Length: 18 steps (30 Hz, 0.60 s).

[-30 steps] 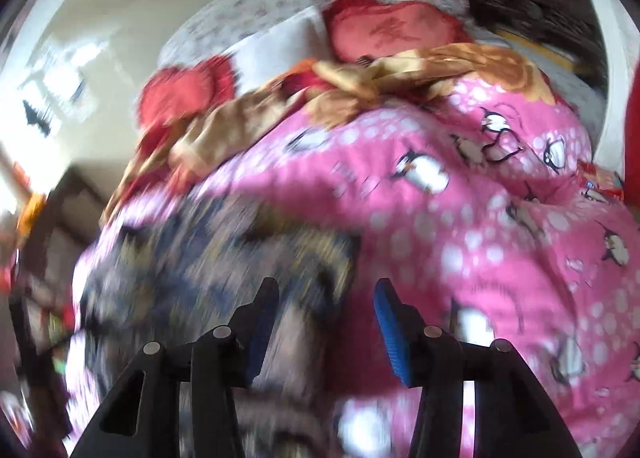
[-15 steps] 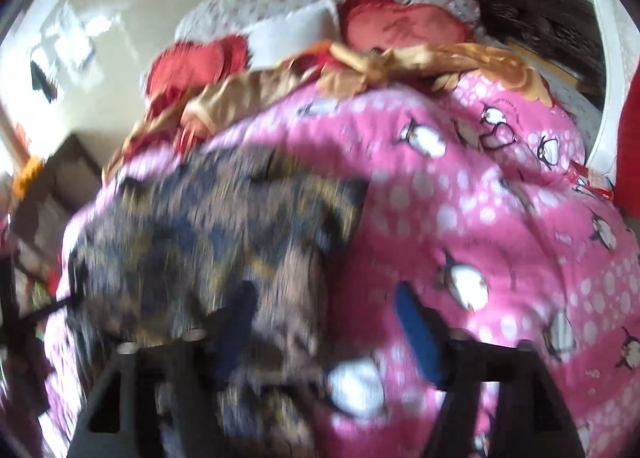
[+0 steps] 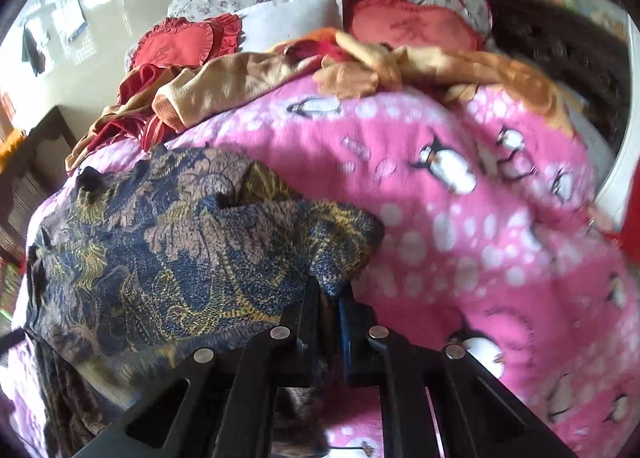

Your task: Fold small clothes

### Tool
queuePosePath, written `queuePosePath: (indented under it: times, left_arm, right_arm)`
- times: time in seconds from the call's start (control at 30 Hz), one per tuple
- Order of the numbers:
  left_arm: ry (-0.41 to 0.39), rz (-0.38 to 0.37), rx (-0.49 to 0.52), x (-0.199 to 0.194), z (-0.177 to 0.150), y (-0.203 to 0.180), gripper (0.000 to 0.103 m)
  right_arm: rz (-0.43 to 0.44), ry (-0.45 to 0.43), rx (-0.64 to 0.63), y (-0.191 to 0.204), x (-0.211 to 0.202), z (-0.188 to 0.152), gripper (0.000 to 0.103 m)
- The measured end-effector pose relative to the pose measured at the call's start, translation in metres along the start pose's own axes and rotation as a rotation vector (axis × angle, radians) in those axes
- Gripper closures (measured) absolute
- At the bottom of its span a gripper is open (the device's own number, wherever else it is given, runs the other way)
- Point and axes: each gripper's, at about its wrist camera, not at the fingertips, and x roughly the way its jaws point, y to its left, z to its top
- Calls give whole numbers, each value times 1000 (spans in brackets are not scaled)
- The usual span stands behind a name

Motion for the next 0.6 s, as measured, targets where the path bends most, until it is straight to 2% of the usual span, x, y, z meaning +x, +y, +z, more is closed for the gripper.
queuePosePath:
  times: [0.03, 0.13, 0.2, 0.27, 0.43, 0.6]
  left_arm:
    - [8, -7, 0, -3, -6, 0, 56]
    - [17, -42, 0, -12, -26, 0, 56]
    - [36, -47, 12, -16, -40, 0, 54]
    - [42, -49, 13, -18, -50, 0, 54]
    - [30, -55, -10, -19, -59, -1, 54]
    - [35, -71, -16, -21, -61, -9, 54]
  right_arm:
    - [15, 6, 7, -3, -3, -1, 90]
    - [110, 65, 51, -14, -30, -11, 43]
    - [145, 42, 49, -21, -62, -29, 40]
    - [165, 61, 36, -24, -80, -45, 40]
    - [113, 63, 12, -23, -109, -77, 40]
    - [41, -43, -5, 4, -106, -62, 42]
